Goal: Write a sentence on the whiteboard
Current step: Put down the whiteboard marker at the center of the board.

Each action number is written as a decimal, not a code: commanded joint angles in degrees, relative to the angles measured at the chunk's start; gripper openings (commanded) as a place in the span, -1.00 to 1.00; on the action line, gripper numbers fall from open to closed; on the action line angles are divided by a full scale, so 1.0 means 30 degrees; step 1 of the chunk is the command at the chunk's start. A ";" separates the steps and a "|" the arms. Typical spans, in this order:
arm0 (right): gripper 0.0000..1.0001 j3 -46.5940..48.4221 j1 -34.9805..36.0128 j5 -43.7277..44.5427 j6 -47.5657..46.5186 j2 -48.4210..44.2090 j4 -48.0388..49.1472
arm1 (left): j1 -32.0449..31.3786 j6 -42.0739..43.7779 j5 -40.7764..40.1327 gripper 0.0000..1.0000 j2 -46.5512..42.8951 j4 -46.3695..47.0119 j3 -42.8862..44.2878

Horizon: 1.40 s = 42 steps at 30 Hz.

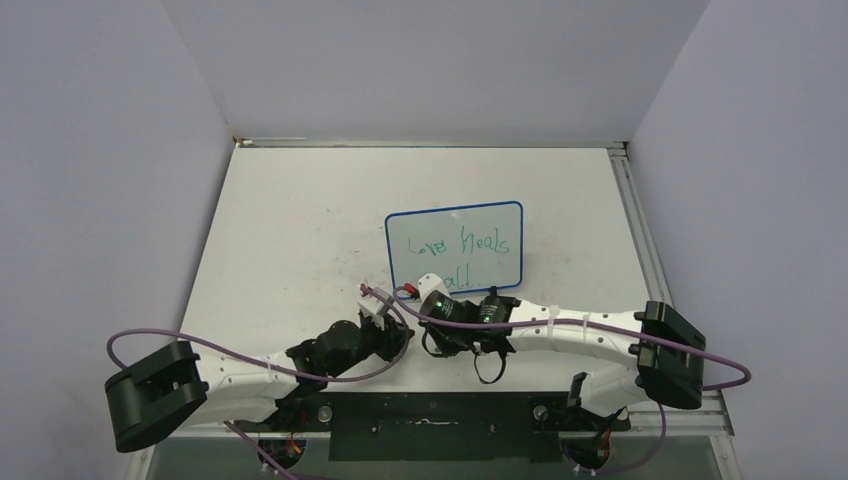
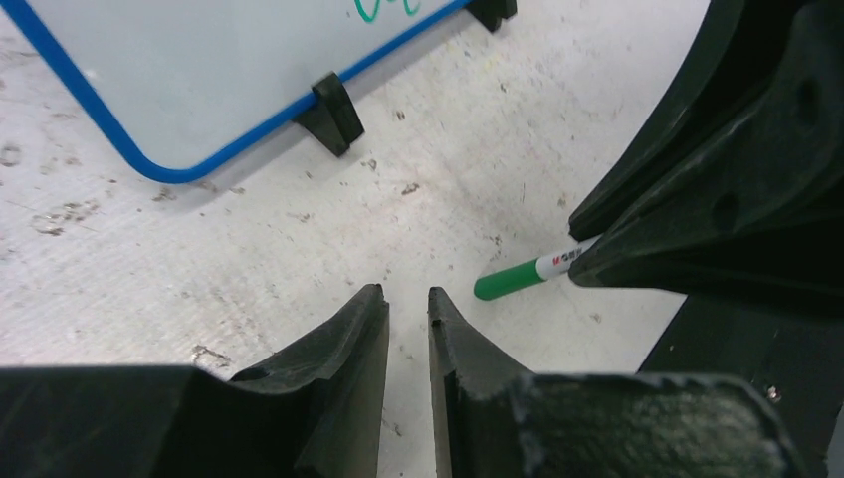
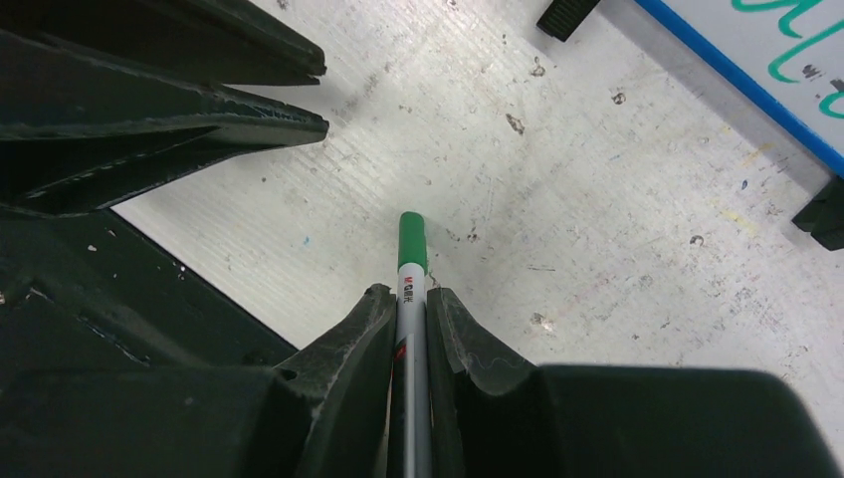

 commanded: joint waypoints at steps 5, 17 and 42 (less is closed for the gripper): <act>-0.89 0.0759 0.0459 0.1277 0.0531 0.2774 -0.2934 | 0.1126 -0.1822 -0.1310 -0.59 -0.4470 -0.3948 -0.0044; -0.89 0.2295 0.1081 0.1869 0.1347 0.5853 -0.3438 | 0.4589 -0.3074 0.0975 -0.61 -0.7292 -0.9619 0.1696; 0.50 0.0849 -0.2372 0.2176 0.1172 0.0547 0.1459 | 1.0892 -0.3127 0.1377 0.65 -0.8045 -1.8849 0.9158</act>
